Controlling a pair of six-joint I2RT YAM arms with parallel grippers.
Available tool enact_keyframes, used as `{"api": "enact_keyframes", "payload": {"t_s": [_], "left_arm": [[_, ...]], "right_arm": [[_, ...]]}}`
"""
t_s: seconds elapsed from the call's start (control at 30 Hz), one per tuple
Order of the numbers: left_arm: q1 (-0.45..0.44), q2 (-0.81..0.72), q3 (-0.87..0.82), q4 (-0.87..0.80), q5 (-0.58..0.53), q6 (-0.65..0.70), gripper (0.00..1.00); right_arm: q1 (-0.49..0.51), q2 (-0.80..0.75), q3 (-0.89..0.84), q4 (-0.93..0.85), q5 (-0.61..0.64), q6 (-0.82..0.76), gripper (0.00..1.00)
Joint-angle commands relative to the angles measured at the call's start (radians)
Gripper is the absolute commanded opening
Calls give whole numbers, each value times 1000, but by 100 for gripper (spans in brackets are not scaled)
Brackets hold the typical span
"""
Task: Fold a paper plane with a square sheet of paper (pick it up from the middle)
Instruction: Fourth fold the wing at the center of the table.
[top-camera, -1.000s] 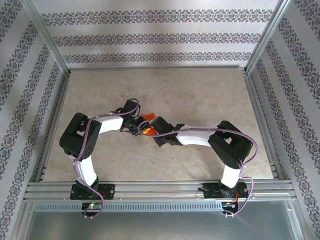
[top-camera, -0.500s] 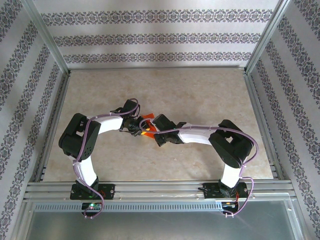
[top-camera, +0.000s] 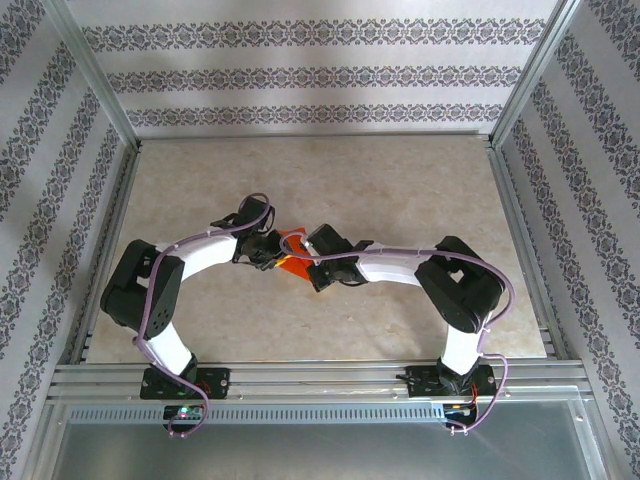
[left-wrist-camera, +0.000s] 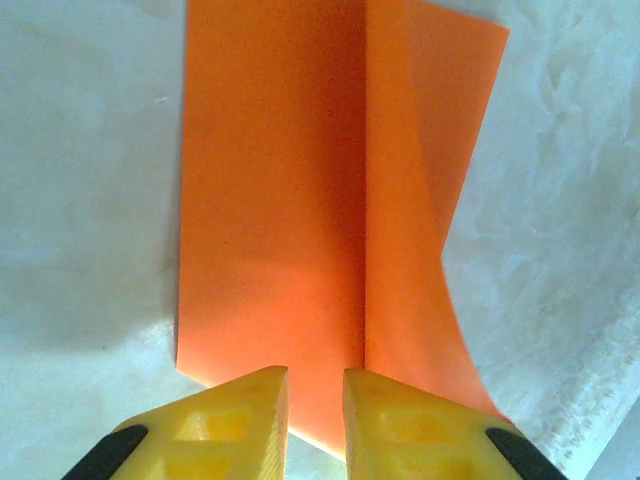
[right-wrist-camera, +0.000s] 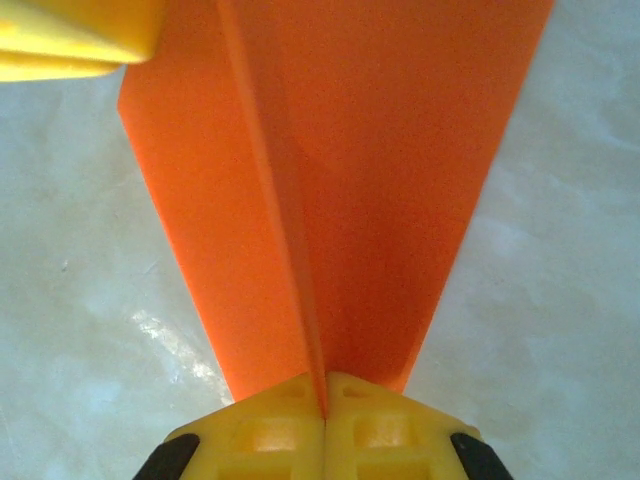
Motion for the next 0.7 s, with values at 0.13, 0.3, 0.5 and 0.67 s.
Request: {"api": "enact_keyframes", "payload": {"t_s": [0.13,0.3,0.5,0.67], "left_arm": [[-1,-3,-41,66,49,4,21],[0,-24,-79,145,73,5,21],[-1,-30,-128,271,120,-26,23],[0,-29,-150,354,136,-41,26]], "right_arm": [[-14,62,32,-54,-69,18,5],[-35,79,42,-64,-144,36,4],[-64,90,37,-58,-229,55,5],[-89,98,37,-54,-291,61,6]]}}
